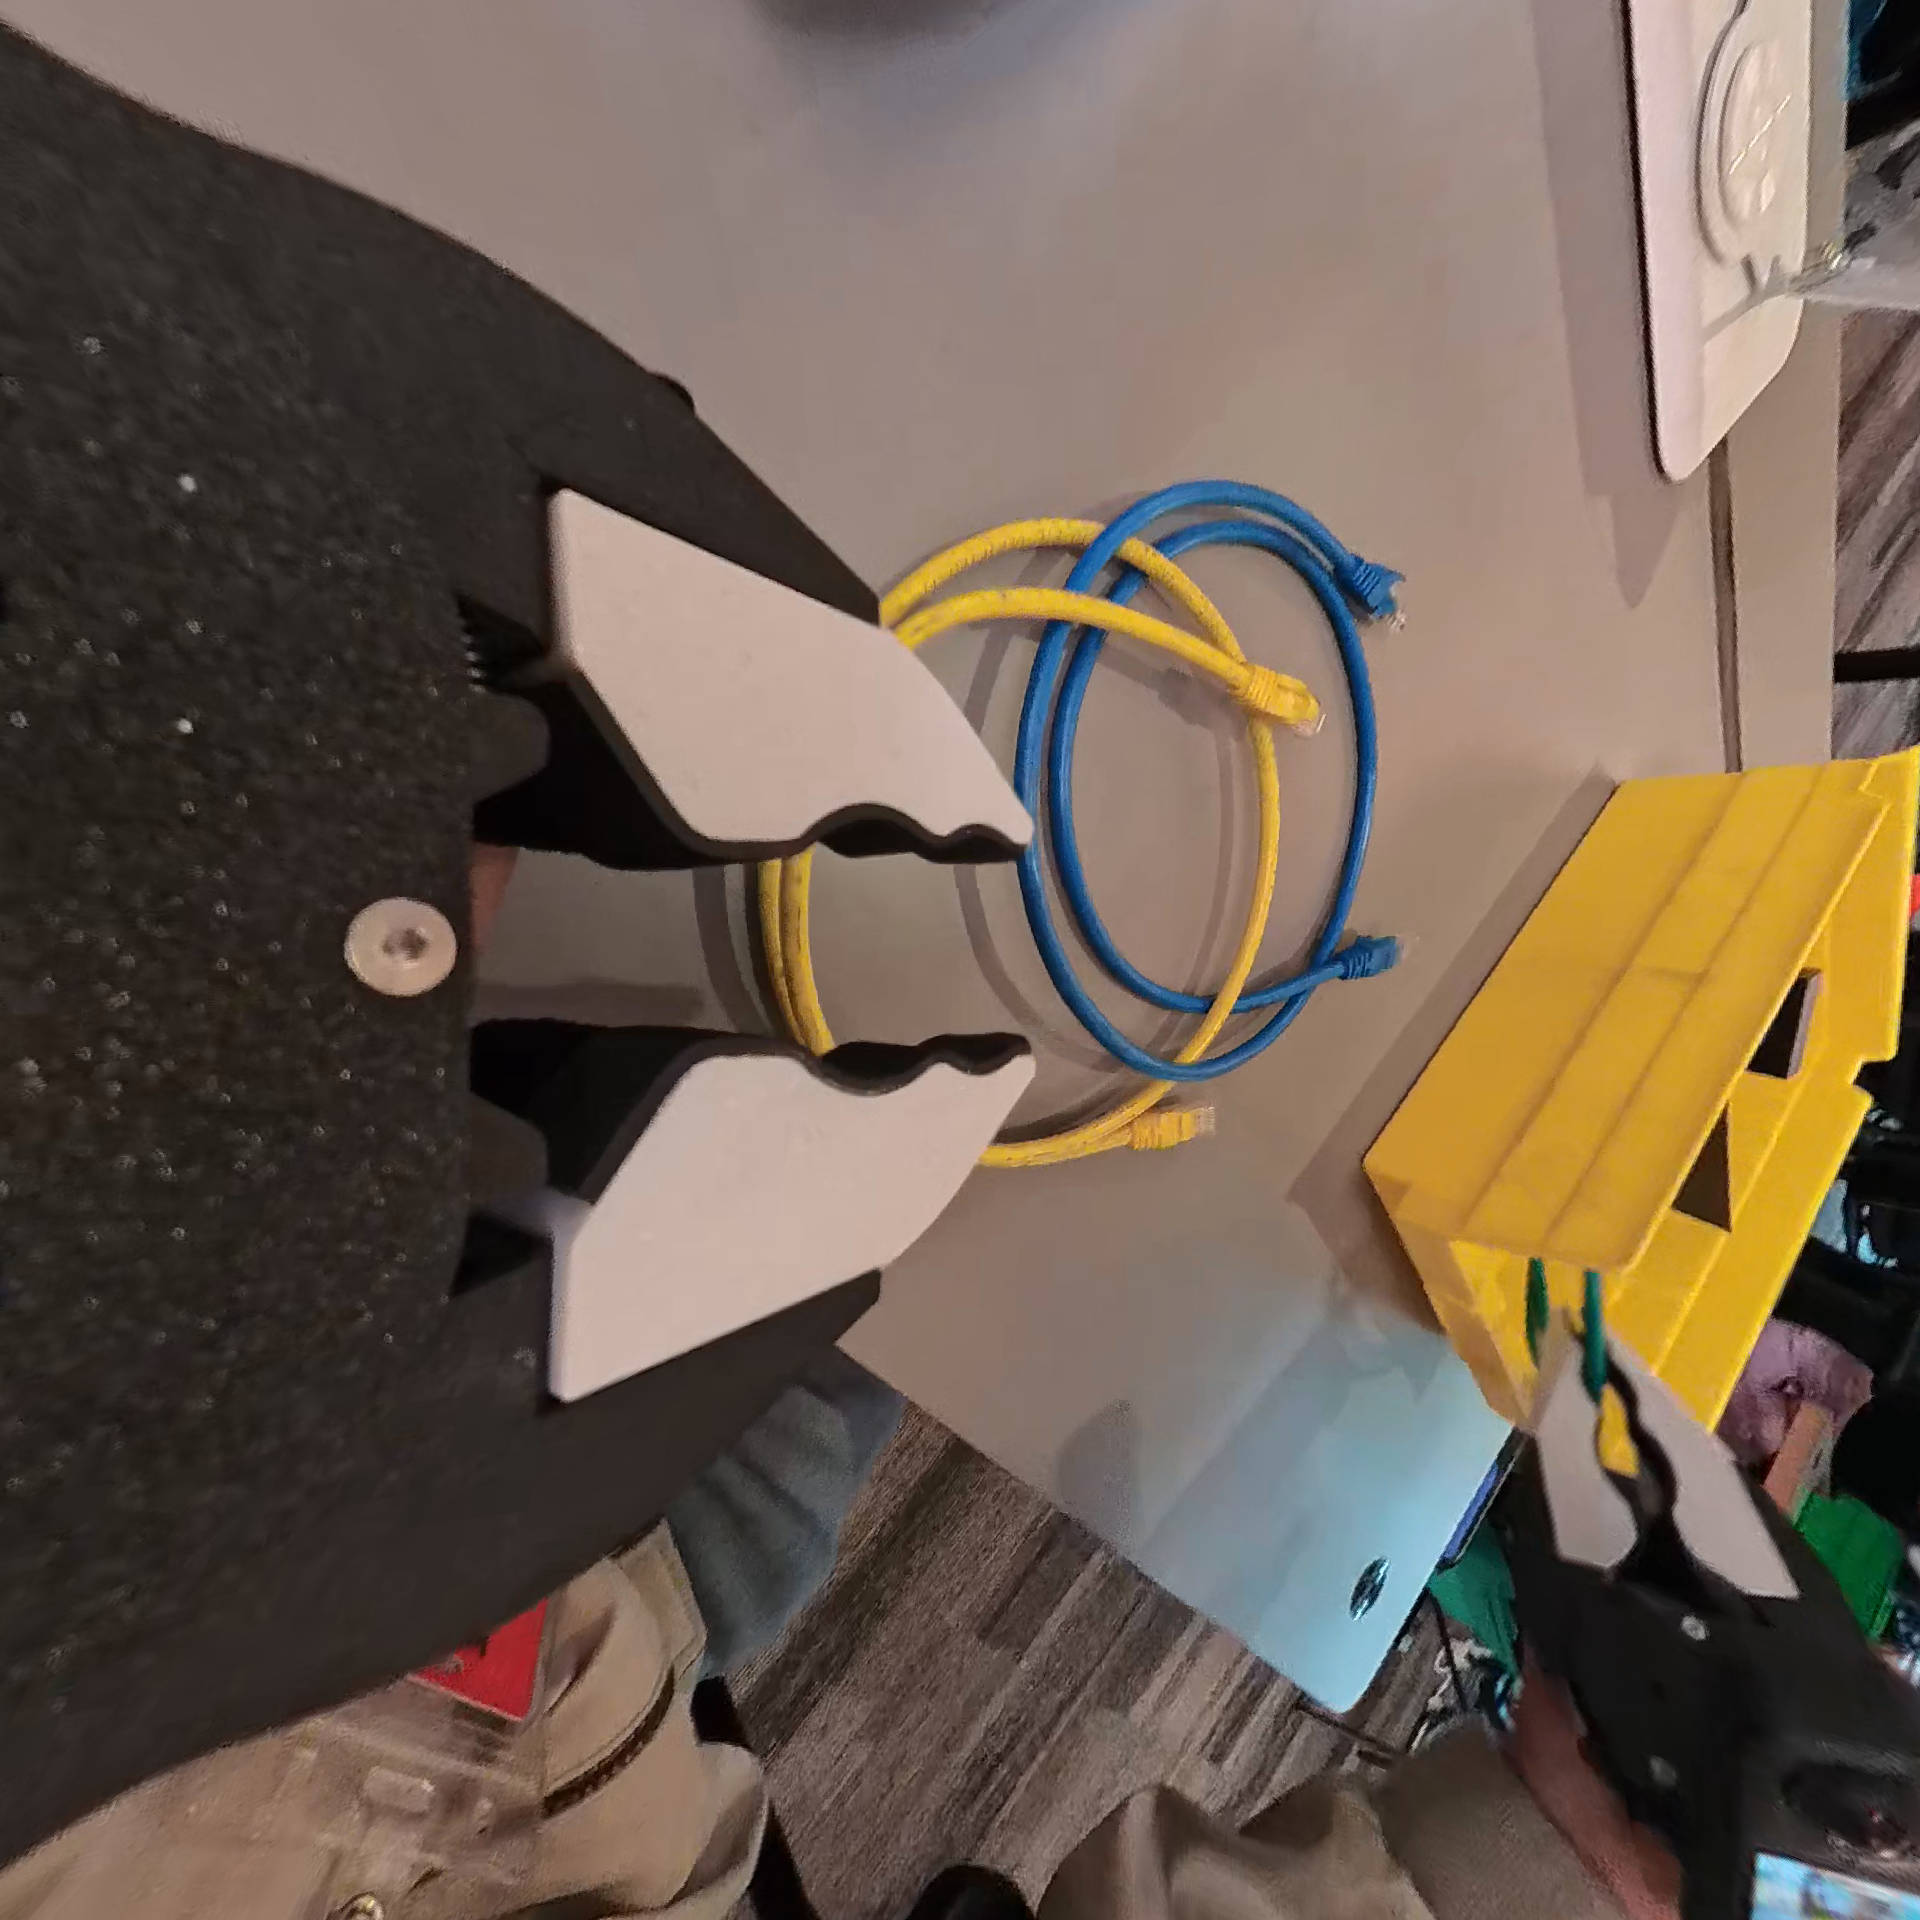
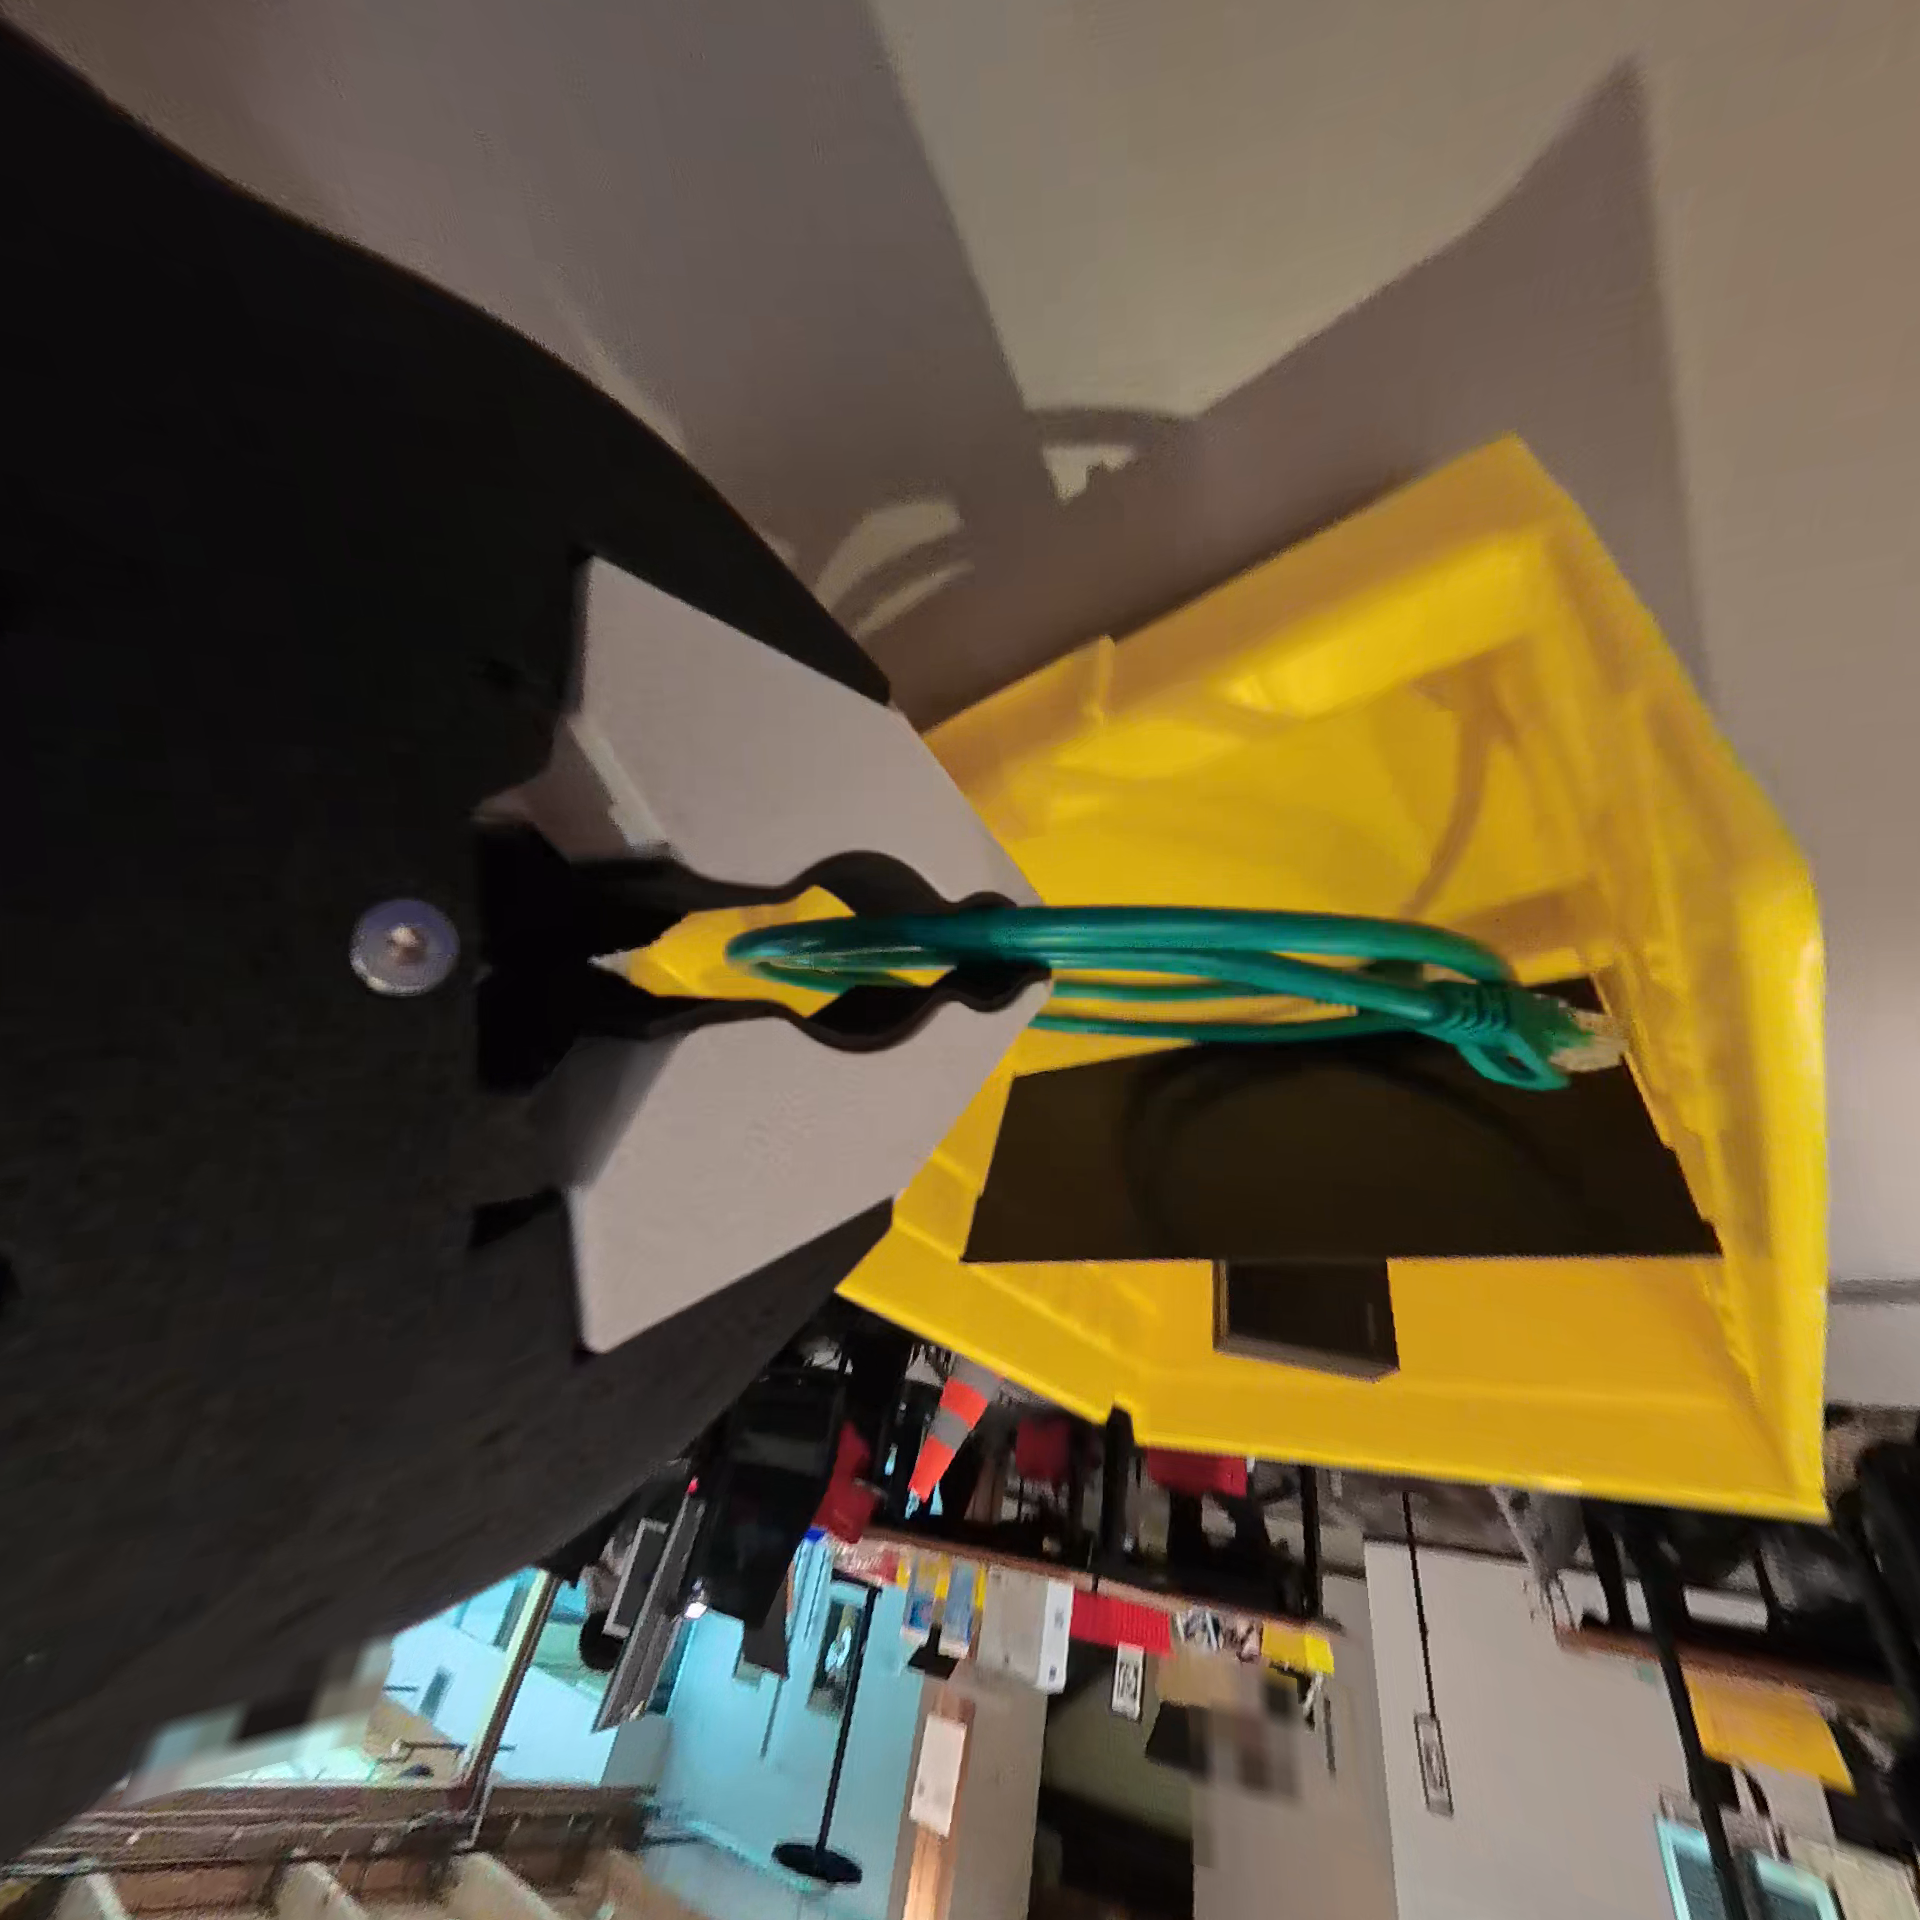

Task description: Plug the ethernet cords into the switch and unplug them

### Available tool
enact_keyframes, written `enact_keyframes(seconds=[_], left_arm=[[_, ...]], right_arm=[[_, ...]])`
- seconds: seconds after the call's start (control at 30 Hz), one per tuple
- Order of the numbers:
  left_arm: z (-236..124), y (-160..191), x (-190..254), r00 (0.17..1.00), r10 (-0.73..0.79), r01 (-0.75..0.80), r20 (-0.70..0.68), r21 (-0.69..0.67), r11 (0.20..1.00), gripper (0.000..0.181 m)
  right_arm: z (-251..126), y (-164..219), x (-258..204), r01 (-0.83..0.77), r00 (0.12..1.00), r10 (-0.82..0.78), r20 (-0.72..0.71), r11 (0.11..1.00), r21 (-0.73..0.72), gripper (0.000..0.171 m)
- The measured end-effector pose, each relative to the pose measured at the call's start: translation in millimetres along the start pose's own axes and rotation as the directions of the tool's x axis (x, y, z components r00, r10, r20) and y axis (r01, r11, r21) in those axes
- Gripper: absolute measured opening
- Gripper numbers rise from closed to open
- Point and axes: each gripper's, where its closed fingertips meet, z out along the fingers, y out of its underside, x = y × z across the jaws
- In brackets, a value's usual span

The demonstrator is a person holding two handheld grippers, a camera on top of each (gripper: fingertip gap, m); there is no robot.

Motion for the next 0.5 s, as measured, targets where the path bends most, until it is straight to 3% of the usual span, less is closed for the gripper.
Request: enact_keyframes(seconds=[0.07,0.13,0.2,0.27,0.33,0.5], left_arm=[[2,2,4,1.000,0.007,-0.007,-0.014,-0.014,1.000,0.031],[3,3,6,1.000,0.022,-0.022,-0.016,-0.018,1.000,0.031],[2,1,4,1.000,0.026,-0.026,0.000,-0.010,1.000,0.031],[0,2,-9,0.998,-0.003,0.004,0.069,-0.008,1.000,0.031],[-3,4,-21,0.994,-0.057,0.058,0.092,-0.014,0.998,0.032],[-11,4,-40,0.986,-0.108,0.109,0.124,0.000,0.994,0.032]], right_arm=[[5,3,7,-0.031,0.999,0.031,-0.027,0.999,-0.013,0.005],[9,11,6,-0.125,0.991,0.129,0.043,0.989,-0.074,0.005],[5,1,-11,-0.273,0.928,0.279,0.248,0.960,-0.061,0.020],[-3,-8,-11,-0.379,0.863,0.371,0.343,0.924,-0.045,0.036],[-12,-10,-3,-0.455,0.835,0.429,0.344,0.891,-0.008,0.051],[-55,-41,5,-0.652,0.741,0.570,0.355,0.736,0.183,0.049]])
